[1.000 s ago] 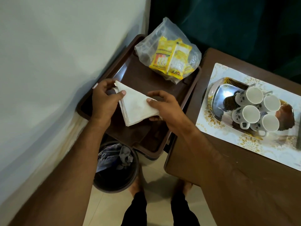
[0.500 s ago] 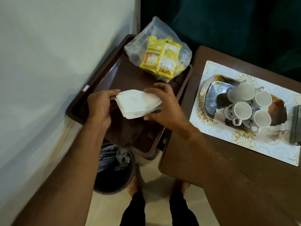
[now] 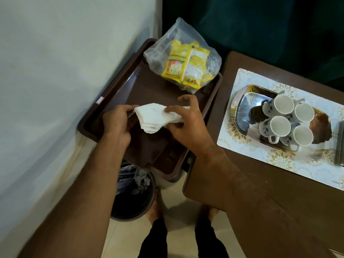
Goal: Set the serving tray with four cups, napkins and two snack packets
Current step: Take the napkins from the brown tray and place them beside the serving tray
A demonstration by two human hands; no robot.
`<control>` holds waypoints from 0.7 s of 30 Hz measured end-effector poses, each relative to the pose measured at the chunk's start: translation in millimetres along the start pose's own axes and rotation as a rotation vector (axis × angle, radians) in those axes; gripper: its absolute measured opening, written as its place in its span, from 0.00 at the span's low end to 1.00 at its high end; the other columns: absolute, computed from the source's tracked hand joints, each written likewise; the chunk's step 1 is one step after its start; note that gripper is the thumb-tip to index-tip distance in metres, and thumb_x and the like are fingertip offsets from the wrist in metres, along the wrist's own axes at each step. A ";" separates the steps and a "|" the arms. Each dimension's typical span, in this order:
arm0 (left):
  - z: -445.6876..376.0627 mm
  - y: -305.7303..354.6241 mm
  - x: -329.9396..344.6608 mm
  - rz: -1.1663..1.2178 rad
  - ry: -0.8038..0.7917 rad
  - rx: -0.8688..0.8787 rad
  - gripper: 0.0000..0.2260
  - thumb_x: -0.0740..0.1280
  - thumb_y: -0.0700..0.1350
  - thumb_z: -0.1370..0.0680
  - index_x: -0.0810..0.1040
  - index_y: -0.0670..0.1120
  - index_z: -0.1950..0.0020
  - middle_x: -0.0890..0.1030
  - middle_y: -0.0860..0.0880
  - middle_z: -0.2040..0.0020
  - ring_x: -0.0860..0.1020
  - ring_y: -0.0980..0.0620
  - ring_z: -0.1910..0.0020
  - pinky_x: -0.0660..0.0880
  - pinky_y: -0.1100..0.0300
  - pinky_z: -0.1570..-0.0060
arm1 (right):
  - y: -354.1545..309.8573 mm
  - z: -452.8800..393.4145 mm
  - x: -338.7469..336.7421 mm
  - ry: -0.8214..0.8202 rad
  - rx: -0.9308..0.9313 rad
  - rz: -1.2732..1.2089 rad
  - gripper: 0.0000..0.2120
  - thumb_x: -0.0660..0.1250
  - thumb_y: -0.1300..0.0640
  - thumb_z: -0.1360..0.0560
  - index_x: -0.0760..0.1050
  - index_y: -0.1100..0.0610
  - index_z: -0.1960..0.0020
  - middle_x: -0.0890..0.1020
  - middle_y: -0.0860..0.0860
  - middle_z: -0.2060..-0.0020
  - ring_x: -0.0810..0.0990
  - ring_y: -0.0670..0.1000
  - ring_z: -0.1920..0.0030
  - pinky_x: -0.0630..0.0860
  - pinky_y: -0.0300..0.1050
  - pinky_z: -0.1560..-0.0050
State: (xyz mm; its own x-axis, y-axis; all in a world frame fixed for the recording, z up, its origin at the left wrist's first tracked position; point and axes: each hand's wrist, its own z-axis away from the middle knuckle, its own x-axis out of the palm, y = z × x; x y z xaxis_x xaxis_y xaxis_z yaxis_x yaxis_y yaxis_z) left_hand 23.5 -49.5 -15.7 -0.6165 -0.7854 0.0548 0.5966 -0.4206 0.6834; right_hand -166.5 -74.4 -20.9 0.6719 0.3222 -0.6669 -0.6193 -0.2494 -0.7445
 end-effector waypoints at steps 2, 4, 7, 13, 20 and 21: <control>-2.0 -1.2 0.3 0.022 -0.007 0.023 0.07 0.67 0.30 0.26 0.83 0.38 0.59 0.84 0.49 0.72 0.83 0.55 0.73 0.80 0.64 0.70 | 2.2 -5.2 -1.6 0.057 0.095 -0.100 0.13 0.79 0.56 0.28 0.85 0.57 0.45 0.77 0.54 0.42 0.80 0.50 0.44 0.78 0.42 0.46; -4.0 -3.3 -0.9 0.056 -0.024 0.052 0.07 0.66 0.31 0.24 0.81 0.38 0.59 0.84 0.49 0.69 0.84 0.55 0.70 0.82 0.63 0.67 | 4.3 -10.2 -7.5 0.097 0.216 -0.233 0.09 0.77 0.53 0.26 0.85 0.57 0.51 0.82 0.52 0.52 0.82 0.47 0.52 0.76 0.41 0.52; -8.1 -7.6 -3.1 -0.022 -0.092 0.102 0.04 0.70 0.38 0.22 0.83 0.42 0.56 0.84 0.49 0.63 0.83 0.55 0.65 0.80 0.64 0.66 | 5.3 -14.6 -18.0 0.091 0.325 -0.487 0.06 0.75 0.53 0.23 0.85 0.52 0.58 0.85 0.45 0.66 0.82 0.40 0.63 0.77 0.36 0.62; -9.1 -11.9 7.3 -0.320 -0.190 0.312 0.08 0.75 0.56 0.27 0.89 0.55 0.61 0.88 0.57 0.60 0.85 0.57 0.56 0.80 0.62 0.55 | 5.1 -17.9 -35.1 0.064 0.430 -0.727 0.03 0.72 0.56 0.21 0.84 0.54 0.52 0.85 0.55 0.52 0.87 0.50 0.61 0.85 0.45 0.66; -1.6 -15.3 24.5 -0.532 -0.420 0.505 0.07 0.78 0.44 0.26 0.85 0.51 0.50 0.87 0.53 0.52 0.84 0.60 0.54 0.80 0.65 0.52 | 12.7 -8.2 -62.8 0.012 0.446 -0.747 0.19 0.77 0.62 0.26 0.79 0.60 0.36 0.82 0.57 0.41 0.87 0.58 0.48 0.87 0.51 0.62; 0.9 -16.7 28.5 -0.554 -0.434 0.540 0.09 0.78 0.41 0.26 0.84 0.49 0.48 0.86 0.53 0.52 0.84 0.62 0.55 0.80 0.67 0.54 | 14.3 -6.2 -67.5 -0.025 0.454 -0.712 0.24 0.78 0.63 0.28 0.77 0.59 0.34 0.82 0.56 0.40 0.87 0.58 0.48 0.87 0.52 0.62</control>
State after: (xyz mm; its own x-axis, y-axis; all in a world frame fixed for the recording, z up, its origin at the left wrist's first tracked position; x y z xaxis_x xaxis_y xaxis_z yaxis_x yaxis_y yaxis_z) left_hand -4.5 -64.4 -24.9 -0.9508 -0.2449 -0.1899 -0.1020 -0.3313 0.9380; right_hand -218.2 -105.4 13.3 0.9579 0.2846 -0.0381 -0.1577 0.4106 -0.8981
